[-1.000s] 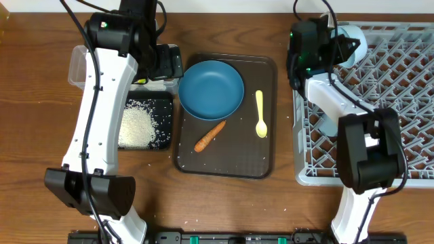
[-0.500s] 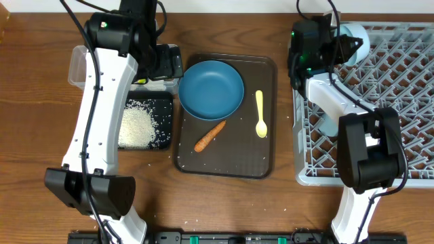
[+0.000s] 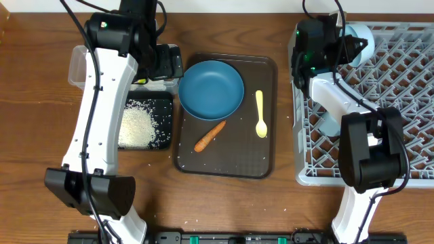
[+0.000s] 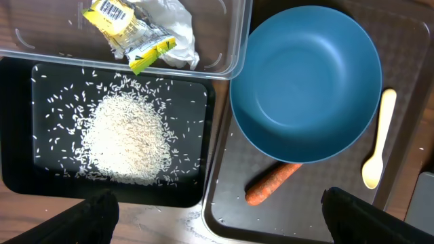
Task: Sort waste into correct bins and load items into the dishwasher rack
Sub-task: 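Carry light-blue bowl with right gripper and place it in rack, then move right gripper to blue plate and grasp its rim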
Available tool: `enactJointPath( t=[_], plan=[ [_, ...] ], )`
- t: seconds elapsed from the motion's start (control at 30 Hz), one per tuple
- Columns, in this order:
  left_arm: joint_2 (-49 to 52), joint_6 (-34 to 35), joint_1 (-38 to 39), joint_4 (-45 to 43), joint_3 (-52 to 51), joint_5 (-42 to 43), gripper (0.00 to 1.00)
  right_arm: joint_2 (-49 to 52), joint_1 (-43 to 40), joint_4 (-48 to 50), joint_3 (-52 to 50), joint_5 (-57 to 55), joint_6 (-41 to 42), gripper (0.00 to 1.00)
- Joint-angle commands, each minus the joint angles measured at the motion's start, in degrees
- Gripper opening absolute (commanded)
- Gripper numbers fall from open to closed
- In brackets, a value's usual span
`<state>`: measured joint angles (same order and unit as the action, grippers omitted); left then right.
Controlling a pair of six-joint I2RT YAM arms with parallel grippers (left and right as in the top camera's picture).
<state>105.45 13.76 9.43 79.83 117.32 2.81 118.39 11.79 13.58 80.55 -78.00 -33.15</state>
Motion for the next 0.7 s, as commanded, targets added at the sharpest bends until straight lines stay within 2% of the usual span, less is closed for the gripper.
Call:
enactJointPath(
  t=[0.0,0.3,0.5,0.6,0.67],
  plan=[
    [0.1,0.3,0.0,0.2,0.1,-0.3,0.98,0.6,0.9,-0.3,0.3,-1.0,1.8,0.01],
    [0.1,0.3,0.0,0.2,0.1,-0.3,0.98,0.6,2.3,-7.0,0.3,5.2,1.9,0.01],
    [0.1,0.3,0.0,0.2,0.1,-0.3,0.98,0.6,4.1,-8.4,0.3,5.4,4.2,0.01],
    [0.1,0.3,0.0,0.2,0.1,-0.3,0.98,0.6,5.6,-8.4,0.3,5.4,4.2,0.06],
    [0.1,0.3,0.0,0.2,0.1,-0.3,0.98,0.6,6.9,-8.4,0.3,5.4,4.2,0.18]
  ],
)
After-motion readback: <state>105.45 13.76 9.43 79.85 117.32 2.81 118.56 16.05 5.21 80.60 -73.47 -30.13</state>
